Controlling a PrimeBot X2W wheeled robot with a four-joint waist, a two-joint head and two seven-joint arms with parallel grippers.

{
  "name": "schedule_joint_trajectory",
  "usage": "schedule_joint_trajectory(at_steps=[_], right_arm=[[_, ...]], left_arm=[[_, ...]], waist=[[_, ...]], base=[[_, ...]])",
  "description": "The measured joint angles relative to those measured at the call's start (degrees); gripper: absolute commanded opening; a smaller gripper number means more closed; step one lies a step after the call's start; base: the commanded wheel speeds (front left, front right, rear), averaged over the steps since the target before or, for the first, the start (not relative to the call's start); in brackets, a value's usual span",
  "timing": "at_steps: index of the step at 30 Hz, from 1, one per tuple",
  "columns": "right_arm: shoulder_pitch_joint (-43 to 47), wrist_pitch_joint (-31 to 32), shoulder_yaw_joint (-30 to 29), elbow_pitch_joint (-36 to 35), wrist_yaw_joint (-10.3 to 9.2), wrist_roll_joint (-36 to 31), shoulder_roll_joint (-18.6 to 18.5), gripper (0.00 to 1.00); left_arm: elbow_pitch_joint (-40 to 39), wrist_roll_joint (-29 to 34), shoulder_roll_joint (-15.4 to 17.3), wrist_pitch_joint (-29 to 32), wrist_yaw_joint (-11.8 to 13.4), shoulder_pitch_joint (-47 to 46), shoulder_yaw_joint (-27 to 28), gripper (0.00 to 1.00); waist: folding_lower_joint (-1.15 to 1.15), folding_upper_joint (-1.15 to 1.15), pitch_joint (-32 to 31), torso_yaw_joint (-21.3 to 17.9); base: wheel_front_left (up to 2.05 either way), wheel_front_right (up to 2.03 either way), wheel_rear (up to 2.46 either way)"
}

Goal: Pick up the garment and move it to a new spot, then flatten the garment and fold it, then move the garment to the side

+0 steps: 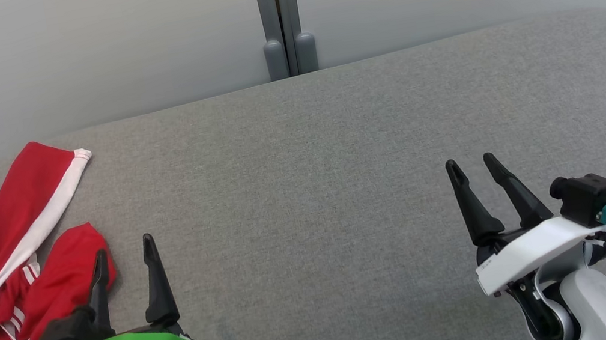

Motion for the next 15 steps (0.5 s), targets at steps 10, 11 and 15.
schedule_joint_trajectory(at_steps=[10, 11, 15], right_arm=[[-0.51, -1.18, 0.82, 0.33, 0.01, -4.09, 0.16, 1.00], [-0.53, -1.24, 0.82, 0.33, 0.01, -4.46, 0.21, 1.00], [-0.62, -1.71, 0.92, 0.27, 0.01, -6.05, 0.31, 1.00]], left_arm=[[-0.13, 5.05, 0.01, -1.16, 0.25, 0.00, -0.29, 1.00], [-0.14, 5.49, 0.01, -1.21, 0.26, 0.00, -0.32, 1.00], [-0.42, 7.20, 0.01, -1.70, 0.27, -0.01, -0.43, 1.00]], waist=[[0.00, 0.00, -0.15, 0.01], [0.00, 0.00, -0.16, 0.00], [0.00, 0.00, -0.17, 0.00]], base=[[0.00, 0.00, 0.00], [0.00, 0.00, 0.00], [0.00, 0.00, 0.00]])
